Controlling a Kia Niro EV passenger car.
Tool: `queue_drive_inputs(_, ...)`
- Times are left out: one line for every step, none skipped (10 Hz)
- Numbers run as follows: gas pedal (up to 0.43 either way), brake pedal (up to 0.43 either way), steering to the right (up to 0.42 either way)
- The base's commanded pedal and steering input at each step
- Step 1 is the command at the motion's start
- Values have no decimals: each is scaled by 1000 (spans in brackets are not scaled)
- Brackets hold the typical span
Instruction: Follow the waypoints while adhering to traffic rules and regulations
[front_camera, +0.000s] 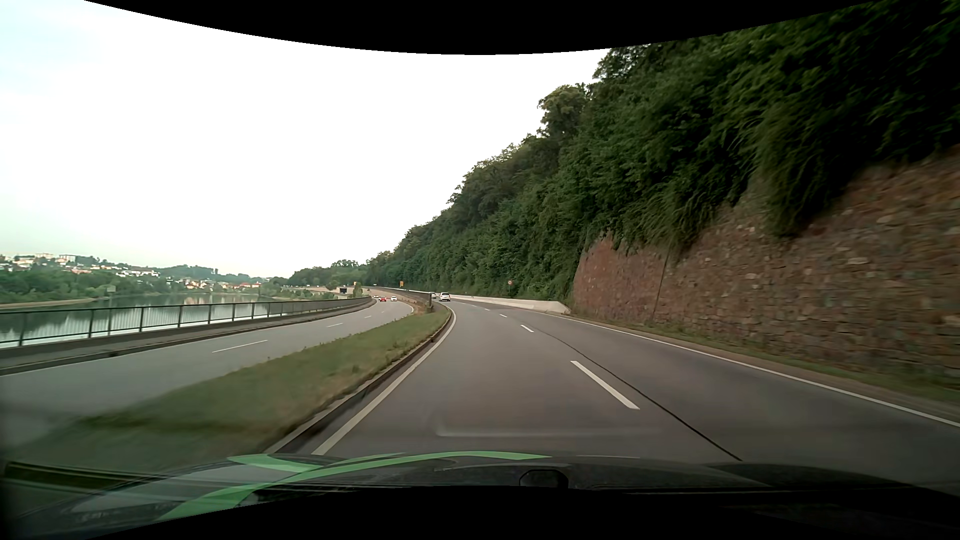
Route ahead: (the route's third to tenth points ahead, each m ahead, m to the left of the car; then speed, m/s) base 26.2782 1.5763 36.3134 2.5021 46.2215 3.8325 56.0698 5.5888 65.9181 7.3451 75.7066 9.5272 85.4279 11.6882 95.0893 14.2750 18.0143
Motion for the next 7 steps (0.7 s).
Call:
queue_drive_inputs(197,0,-23)
queue_drive_inputs(197,0,-23)
queue_drive_inputs(197,0,-23)
queue_drive_inputs(197,0,-23)
queue_drive_inputs(197,0,-23)
queue_drive_inputs(197,0,-23)
queue_drive_inputs(197,0,-23)
